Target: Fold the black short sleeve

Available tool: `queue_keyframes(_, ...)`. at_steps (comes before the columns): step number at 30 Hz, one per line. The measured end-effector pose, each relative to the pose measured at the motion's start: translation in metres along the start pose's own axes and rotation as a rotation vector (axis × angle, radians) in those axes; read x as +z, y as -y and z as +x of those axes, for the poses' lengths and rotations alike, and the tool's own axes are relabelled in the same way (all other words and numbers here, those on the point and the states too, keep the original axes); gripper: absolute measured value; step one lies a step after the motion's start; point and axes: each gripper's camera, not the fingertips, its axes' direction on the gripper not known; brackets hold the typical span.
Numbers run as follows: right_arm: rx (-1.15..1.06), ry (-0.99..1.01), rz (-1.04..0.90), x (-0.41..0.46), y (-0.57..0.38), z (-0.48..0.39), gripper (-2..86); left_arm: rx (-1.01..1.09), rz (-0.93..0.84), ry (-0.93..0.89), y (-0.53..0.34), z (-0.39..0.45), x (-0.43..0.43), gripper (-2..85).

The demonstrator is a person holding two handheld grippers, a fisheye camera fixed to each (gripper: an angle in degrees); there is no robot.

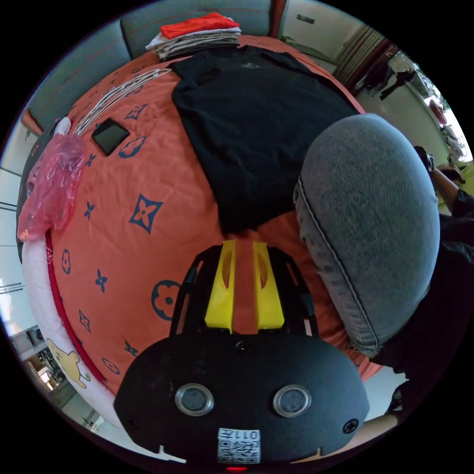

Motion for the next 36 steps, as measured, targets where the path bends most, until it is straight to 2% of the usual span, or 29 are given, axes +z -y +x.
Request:
queue_keyframes(3,0.080,0.086,-0.021,-0.001,0.004,0.027,3.2,0.044,0.023,0.028,0.001,0.018,0.001,5.0)
queue_keyframes(8,0.354,0.259,0.017,-0.010,-0.004,0.110,2.7,0.191,0.110,0.131,0.008,0.061,0.005,9.4)
queue_keyframes(14,0.442,0.332,-0.035,0.003,0.002,0.156,2.7,0.378,0.069,0.413,0.035,0.111,0.043,13.4)
queue_keyframes(18,0.454,0.318,-0.086,0.008,0.009,0.169,2.8,0.442,0.082,0.479,0.065,0.127,0.065,12.7)
queue_keyframes(21,0.489,0.309,-0.091,0.008,0.008,0.182,2.8,0.453,0.119,0.442,0.088,0.127,0.083,10.3)
queue_keyframes(25,0.550,0.326,-0.049,0.004,-0.001,0.207,2.7,0.450,0.097,0.249,0.122,0.105,0.093,3.0)
queue_keyframes(26,0.553,0.331,-0.048,0.006,-0.003,0.213,2.7,0.420,0.076,0.148,0.136,0.091,0.087,1.7)
queue_keyframes(28,0.547,0.330,-0.053,0.008,-0.004,0.223,2.6,0.427,0.049,0.057,0.154,0.077,0.079,0.7)
queue_keyframes(33,0.509,0.342,-0.038,0.009,-0.005,0.255,2.6,0.609,-0.062,0.012,0.198,0.075,0.055,-0.1)
queue_keyframes(36,0.440,0.370,-0.046,0.009,-0.005,0.275,2.5,0.670,-0.068,0.070,0.225,0.067,0.030,-0.2)
